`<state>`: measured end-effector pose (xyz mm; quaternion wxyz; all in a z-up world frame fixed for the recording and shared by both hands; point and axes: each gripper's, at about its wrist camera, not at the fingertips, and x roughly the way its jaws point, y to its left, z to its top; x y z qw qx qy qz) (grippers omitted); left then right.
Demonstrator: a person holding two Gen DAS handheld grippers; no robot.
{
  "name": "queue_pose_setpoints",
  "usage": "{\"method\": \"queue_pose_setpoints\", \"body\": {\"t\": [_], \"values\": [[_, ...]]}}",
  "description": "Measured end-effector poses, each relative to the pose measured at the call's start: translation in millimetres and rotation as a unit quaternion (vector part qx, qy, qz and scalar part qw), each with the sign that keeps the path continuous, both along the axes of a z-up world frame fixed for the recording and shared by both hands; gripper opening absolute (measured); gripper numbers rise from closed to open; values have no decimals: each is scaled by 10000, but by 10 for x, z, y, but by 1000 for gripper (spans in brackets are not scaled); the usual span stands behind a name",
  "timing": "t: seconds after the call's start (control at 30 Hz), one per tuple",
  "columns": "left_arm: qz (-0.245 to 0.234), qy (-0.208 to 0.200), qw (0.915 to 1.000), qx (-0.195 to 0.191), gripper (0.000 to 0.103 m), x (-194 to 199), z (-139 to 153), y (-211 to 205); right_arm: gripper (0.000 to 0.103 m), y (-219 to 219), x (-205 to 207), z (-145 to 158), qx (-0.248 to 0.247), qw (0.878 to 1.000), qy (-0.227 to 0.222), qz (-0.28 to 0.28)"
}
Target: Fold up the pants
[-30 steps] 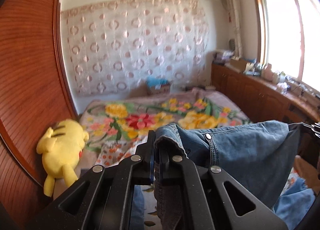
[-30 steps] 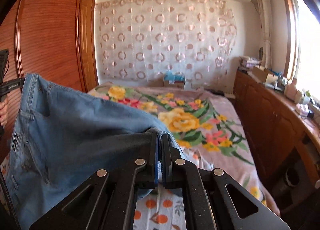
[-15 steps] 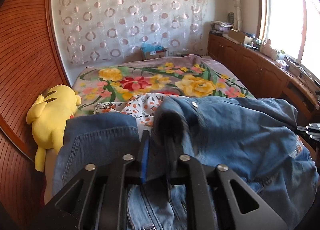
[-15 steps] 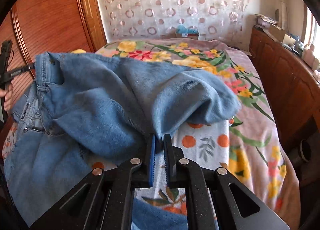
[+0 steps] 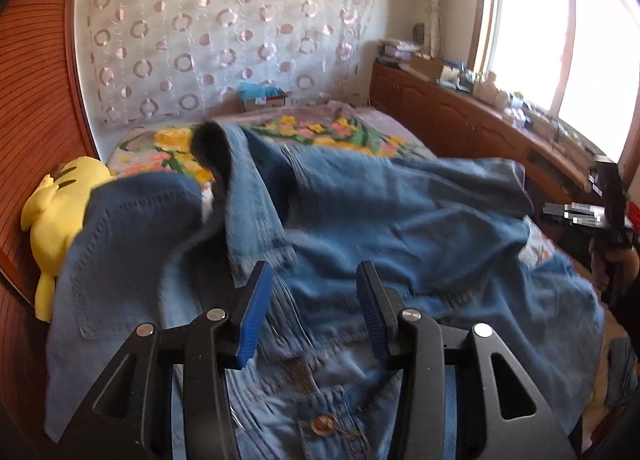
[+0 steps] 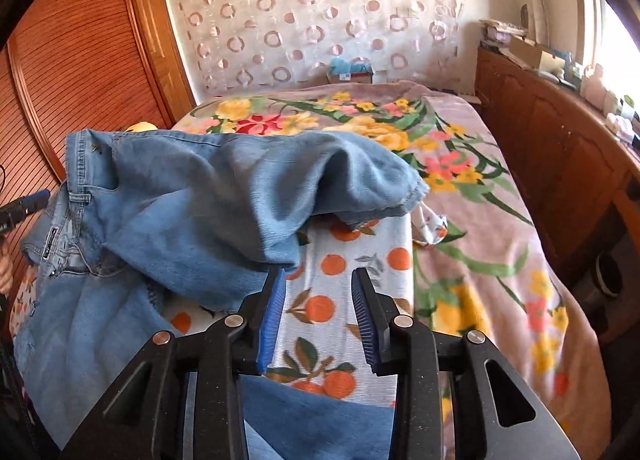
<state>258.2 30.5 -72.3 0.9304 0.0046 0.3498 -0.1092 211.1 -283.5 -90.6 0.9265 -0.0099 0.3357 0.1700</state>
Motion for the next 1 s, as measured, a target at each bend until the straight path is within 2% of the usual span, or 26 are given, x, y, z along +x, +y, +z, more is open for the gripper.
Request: {"method": "queue_pose_setpoints", "body": {"t": [0.17, 0.27, 0.47, 0.7, 0.9, 1.0], "values": [[-104, 325, 9994, 37, 45, -131, -239, -42, 38, 96, -100, -40, 95, 9999, 53, 77], [-89, 543, 9983, 198, 45, -219, -388, -54, 39, 177, -124, -125, -64, 9998, 71, 170], [25, 907, 9955, 284, 44, -334, -644, 6, 40, 244, -99, -312, -354, 9989, 219, 231], [116, 938, 9952, 261, 44, -401, -728, 27, 43, 264, -2, -335, -381, 9986, 298, 228], [-73, 854, 9957, 355, 17, -483, -684, -87, 45, 351, -37, -335, -509, 9981, 256, 224], [42, 591, 9977, 323, 15, -562, -567, -57, 45, 340, -32, -339, -464, 9984, 261, 204]]}}
